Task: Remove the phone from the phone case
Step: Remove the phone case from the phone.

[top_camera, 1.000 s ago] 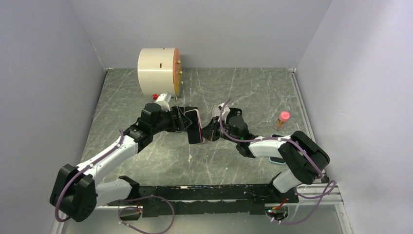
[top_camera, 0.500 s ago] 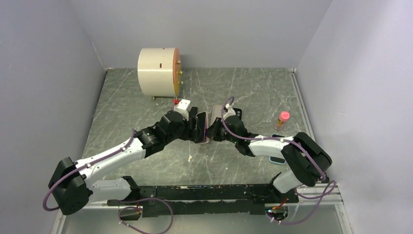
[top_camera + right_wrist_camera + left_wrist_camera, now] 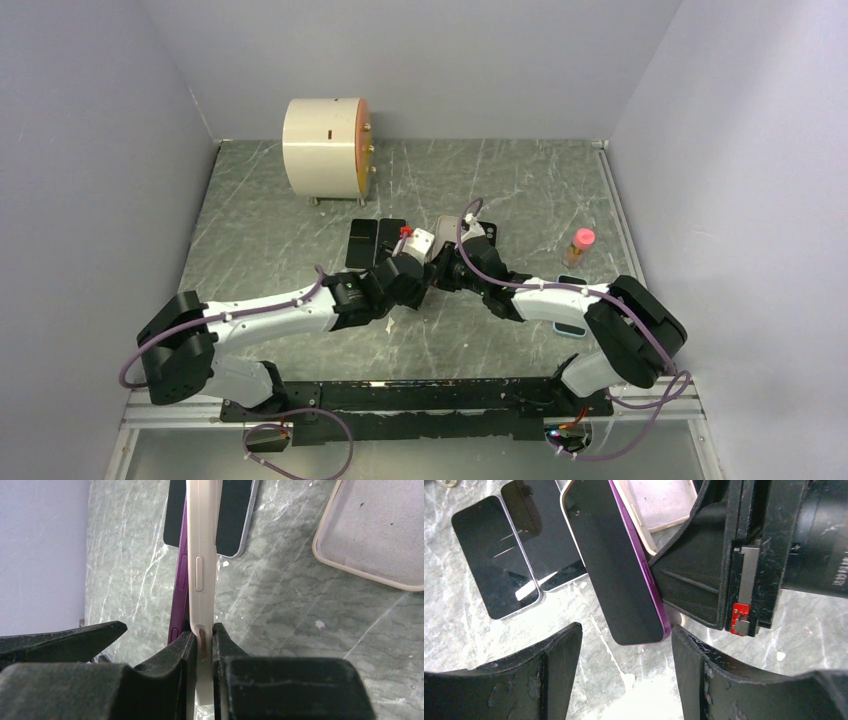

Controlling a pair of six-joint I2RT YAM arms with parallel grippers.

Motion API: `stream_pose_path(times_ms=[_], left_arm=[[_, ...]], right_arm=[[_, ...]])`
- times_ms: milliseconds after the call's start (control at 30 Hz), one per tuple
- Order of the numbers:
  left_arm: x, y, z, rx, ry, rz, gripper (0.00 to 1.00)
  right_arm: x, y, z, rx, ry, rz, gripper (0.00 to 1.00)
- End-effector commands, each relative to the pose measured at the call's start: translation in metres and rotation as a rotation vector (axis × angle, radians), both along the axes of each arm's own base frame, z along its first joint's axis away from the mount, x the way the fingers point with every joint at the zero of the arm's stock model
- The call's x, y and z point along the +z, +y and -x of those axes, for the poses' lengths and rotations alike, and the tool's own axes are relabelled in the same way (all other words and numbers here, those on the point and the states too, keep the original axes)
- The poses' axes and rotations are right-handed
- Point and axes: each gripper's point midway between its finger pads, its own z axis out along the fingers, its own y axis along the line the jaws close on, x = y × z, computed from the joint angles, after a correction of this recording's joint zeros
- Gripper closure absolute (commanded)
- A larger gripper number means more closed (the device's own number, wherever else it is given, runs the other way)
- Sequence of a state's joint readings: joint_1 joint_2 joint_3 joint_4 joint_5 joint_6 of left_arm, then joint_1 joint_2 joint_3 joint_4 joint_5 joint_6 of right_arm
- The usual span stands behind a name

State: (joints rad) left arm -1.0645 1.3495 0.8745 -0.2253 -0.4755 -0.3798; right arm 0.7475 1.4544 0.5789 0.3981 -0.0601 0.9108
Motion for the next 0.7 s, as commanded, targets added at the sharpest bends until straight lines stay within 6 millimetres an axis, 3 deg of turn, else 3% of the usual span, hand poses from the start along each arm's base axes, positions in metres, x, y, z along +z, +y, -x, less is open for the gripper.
stream_pose_path(times_ms=[0, 433, 667], left_arm=[[0.015, -0.004, -0.015, 0.047, -0.101, -0.042, 0.32], [-0.006, -0.018, -0.013, 0.033, -0.129, -0.153, 0.35], [0.003, -0.008, -0.016, 0.078, -0.175, -0.170, 0.53]], right_arm=[[0.058, 0.019, -0.014, -0.003, -0.107, -0.136, 1.00], [0.061, 0.027, -0.010, 0.025, -0.089, -0.180, 1.00], [0.060, 0.024, -0.009, 0.018, -0.094, -0.172, 1.00]])
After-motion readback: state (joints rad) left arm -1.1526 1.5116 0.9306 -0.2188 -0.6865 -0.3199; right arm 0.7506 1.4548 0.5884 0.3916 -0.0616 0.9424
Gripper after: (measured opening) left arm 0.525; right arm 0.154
